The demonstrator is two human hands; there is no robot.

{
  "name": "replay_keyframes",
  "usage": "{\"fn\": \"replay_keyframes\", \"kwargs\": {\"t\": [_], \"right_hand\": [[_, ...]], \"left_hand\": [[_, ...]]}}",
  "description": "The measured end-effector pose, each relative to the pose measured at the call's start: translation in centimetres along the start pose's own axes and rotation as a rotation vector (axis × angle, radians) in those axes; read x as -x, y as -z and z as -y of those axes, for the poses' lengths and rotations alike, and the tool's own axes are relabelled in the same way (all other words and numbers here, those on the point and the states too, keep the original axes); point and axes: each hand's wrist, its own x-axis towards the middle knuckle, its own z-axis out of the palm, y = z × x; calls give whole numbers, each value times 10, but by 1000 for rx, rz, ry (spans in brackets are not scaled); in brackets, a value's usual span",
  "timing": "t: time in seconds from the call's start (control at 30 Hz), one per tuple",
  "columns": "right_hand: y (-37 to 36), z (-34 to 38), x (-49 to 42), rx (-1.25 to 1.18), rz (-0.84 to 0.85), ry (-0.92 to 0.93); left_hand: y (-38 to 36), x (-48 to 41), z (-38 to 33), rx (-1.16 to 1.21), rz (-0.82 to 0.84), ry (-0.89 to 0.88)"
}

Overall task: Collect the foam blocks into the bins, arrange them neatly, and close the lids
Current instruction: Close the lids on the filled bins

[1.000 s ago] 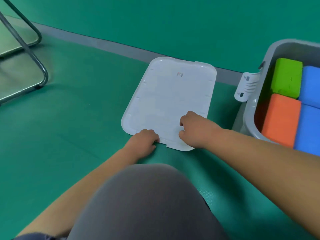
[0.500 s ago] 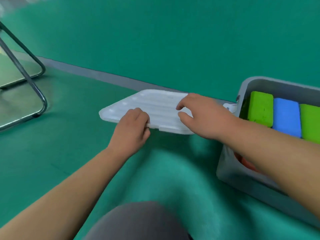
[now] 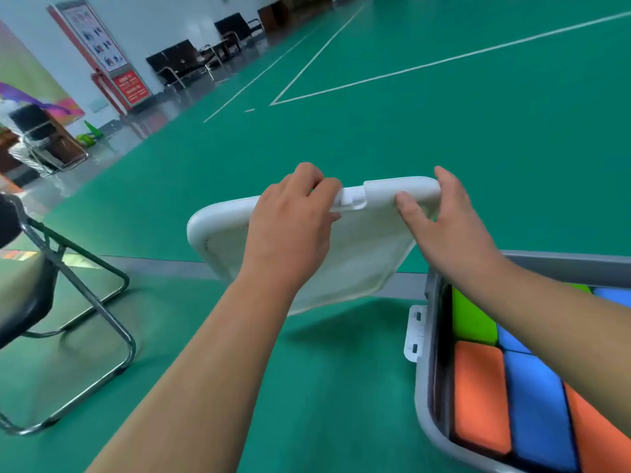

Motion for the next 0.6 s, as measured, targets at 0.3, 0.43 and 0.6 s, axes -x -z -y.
{"fn": "replay_keyframes", "kwargs": {"t": [0.3,0.43,0.6], "right_hand": [[89,12,18,-203,193,-299],[135,40,42,-252,181,-428],[209,78,52,-130,142,-522]], "left_hand": [[104,-80,-50,-84,200,-192],[143,-118,-78,-42,322,-245],[179,-164,-110,-1,423,-276]]}}
